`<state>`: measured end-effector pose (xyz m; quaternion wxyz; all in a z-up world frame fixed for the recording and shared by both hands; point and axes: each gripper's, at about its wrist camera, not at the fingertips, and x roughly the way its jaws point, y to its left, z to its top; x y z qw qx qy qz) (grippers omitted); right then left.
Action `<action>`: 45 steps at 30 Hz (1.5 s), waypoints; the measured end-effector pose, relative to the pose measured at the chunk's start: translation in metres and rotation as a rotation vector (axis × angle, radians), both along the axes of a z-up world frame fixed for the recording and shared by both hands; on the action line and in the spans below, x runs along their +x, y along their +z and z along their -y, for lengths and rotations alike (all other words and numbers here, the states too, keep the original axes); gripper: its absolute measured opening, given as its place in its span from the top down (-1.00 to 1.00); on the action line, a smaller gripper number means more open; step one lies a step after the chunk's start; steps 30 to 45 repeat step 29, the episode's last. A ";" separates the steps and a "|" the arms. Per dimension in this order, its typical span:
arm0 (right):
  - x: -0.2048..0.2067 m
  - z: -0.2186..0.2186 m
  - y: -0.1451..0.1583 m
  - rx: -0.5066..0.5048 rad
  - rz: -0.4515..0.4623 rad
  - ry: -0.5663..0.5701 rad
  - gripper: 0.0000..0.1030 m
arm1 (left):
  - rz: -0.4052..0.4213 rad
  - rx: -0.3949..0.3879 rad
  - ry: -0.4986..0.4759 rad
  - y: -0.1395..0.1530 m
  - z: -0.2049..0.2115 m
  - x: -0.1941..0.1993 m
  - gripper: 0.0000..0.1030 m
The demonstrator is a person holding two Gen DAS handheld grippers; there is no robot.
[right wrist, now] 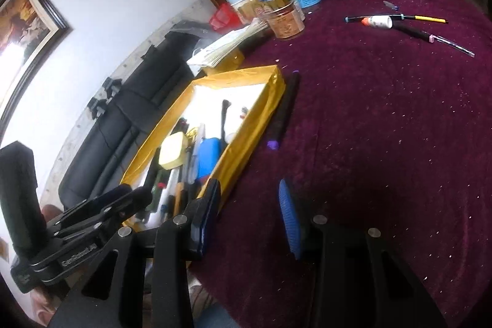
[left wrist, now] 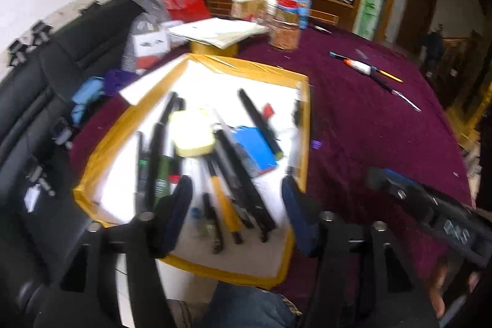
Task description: Organize rigid objects
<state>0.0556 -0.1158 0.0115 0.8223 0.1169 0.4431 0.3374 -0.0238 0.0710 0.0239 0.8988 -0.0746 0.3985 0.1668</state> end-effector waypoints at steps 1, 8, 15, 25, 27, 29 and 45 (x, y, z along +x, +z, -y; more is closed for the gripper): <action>-0.004 -0.005 0.001 -0.003 0.011 0.013 0.30 | 0.009 0.017 0.014 0.001 -0.002 -0.002 -0.37; -0.029 -0.041 0.010 -0.048 0.096 0.115 0.01 | -0.018 0.047 0.081 -0.004 -0.026 -0.010 -0.53; -0.038 -0.071 0.000 -0.103 0.081 0.188 0.00 | -0.030 0.071 0.152 -0.009 -0.046 -0.020 -0.53; -0.044 -0.102 0.000 -0.151 0.093 0.226 0.00 | -0.032 0.039 0.187 -0.018 -0.072 -0.023 -0.54; -0.045 -0.108 0.000 -0.166 0.107 0.224 0.00 | -0.033 0.041 0.182 -0.020 -0.077 -0.022 -0.54; -0.044 -0.113 0.000 -0.172 0.109 0.212 0.00 | -0.020 0.046 0.193 -0.020 -0.083 -0.022 -0.55; -0.044 -0.113 0.000 -0.172 0.109 0.212 0.00 | -0.020 0.046 0.193 -0.020 -0.083 -0.022 -0.55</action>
